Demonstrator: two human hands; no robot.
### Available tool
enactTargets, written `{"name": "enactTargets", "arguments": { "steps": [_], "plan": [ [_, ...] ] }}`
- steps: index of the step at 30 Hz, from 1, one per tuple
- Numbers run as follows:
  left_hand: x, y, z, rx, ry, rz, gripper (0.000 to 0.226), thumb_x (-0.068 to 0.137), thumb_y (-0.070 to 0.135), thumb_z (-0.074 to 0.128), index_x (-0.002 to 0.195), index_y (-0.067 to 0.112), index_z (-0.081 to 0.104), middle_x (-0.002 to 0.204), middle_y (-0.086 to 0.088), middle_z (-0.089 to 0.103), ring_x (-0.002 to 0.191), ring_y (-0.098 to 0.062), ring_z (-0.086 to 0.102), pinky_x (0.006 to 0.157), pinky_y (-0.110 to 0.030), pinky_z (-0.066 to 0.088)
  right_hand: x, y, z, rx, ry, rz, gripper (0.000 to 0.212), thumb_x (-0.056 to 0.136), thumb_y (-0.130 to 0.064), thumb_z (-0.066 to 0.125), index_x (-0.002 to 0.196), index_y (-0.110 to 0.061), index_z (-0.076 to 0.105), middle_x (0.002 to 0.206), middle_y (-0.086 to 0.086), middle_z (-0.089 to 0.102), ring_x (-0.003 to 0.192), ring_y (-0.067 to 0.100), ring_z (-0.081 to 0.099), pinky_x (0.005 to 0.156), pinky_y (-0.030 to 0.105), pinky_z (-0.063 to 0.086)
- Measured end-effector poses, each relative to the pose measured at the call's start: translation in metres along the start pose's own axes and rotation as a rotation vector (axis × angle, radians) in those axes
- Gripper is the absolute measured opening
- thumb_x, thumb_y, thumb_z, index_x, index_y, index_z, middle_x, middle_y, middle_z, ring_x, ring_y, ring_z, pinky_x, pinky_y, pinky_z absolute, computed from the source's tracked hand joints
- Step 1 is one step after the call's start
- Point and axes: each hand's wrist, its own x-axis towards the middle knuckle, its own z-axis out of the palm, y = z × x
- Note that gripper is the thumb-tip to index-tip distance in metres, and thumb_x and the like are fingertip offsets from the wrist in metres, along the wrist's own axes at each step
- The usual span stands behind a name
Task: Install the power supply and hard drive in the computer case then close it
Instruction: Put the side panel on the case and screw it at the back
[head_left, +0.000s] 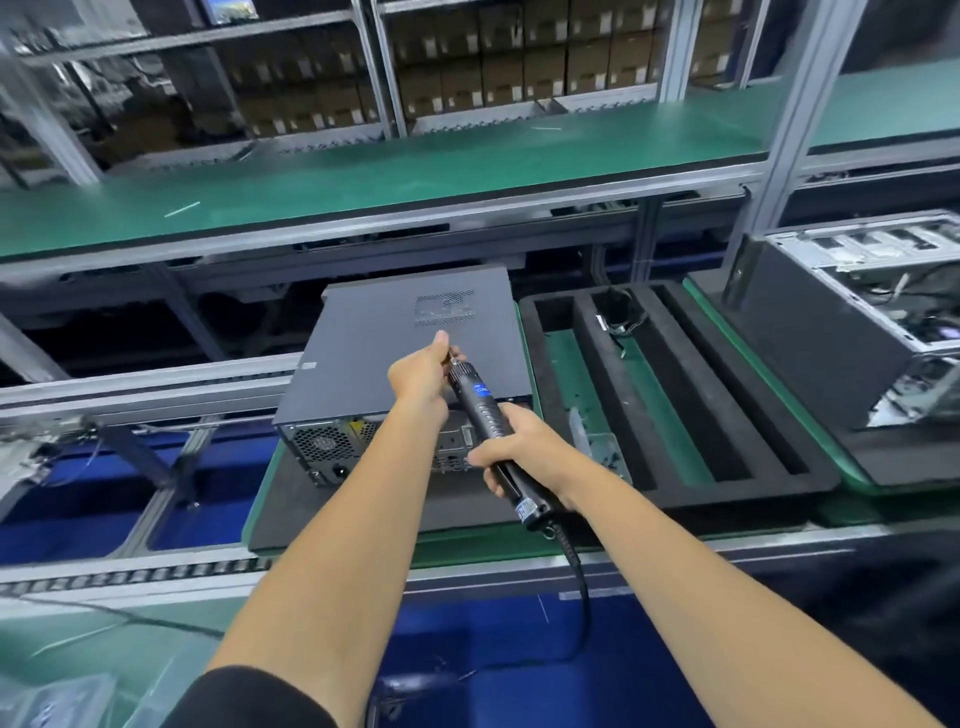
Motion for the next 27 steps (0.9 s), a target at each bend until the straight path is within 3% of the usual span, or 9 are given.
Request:
{"name": "enactTargets", "arguments": {
  "steps": [5,9,13,18,22,27],
  "plan": [
    [0.007,0.015,-0.035,0.011,-0.073,-0.049,0.016,0.086,0.011,0.069,0.078,0.004,0.057,0.070,-0.009,0.065,0.050,-0.016,0.060,0.048,-0.024,0.050,0.006,0.003,0.032,-0.023,0.028,0.015,0.046,0.082,0.003,0.067,0.121,-0.004,0.043,0.075,0.011,0.053,0.048,0.021,0.053,0.047,0.029,0.047],
    [0.015,0.027,-0.061,-0.031,-0.089,-0.066,0.015,0.087,0.013,0.067,0.078,0.005,0.058,0.064,-0.006,0.066,0.050,-0.016,0.062,0.053,-0.026,0.052,0.019,0.007,0.068,-0.026,0.056,0.003,0.043,0.081,0.002,0.069,0.115,-0.008,0.045,0.072,0.009,0.054,0.047,0.021,0.054,0.047,0.029,0.048],
    [0.024,0.038,-0.093,-0.051,-0.099,-0.081,0.014,0.089,0.013,0.065,0.083,0.003,0.058,0.064,-0.007,0.066,0.050,-0.017,0.062,0.048,-0.023,0.051,0.030,0.016,0.103,-0.027,0.069,-0.011,0.040,0.081,0.003,0.070,0.109,-0.012,0.047,0.066,0.002,0.059,0.047,0.020,0.055,0.047,0.030,0.049],
    [0.036,0.040,-0.133,-0.051,-0.054,-0.051,0.014,0.089,0.010,0.063,0.081,0.000,0.057,0.065,-0.011,0.063,0.051,-0.019,0.061,0.052,-0.026,0.051,0.040,0.030,0.142,-0.069,0.062,-0.001,0.046,0.080,-0.001,0.073,0.115,-0.010,0.045,0.081,0.014,0.055,0.050,0.020,0.056,0.050,0.032,0.050],
    [0.035,0.031,-0.154,-0.065,-0.007,-0.007,0.014,0.084,0.004,0.059,0.071,0.002,0.058,0.056,-0.007,0.062,0.046,-0.017,0.059,0.050,-0.025,0.049,0.044,0.048,0.165,-0.056,0.054,0.014,0.047,0.079,-0.003,0.074,0.114,-0.018,0.046,0.084,0.012,0.056,0.050,0.018,0.058,0.049,0.030,0.050],
    [0.034,0.014,-0.171,-0.083,-0.011,-0.074,0.013,0.080,-0.007,0.057,0.069,0.001,0.056,0.054,-0.009,0.057,0.043,-0.017,0.054,0.049,-0.025,0.048,0.046,0.072,0.178,-0.026,0.095,0.075,0.049,0.075,-0.007,0.076,0.112,-0.018,0.046,0.091,0.014,0.056,0.050,0.020,0.059,0.050,0.031,0.051]
  ]
}}
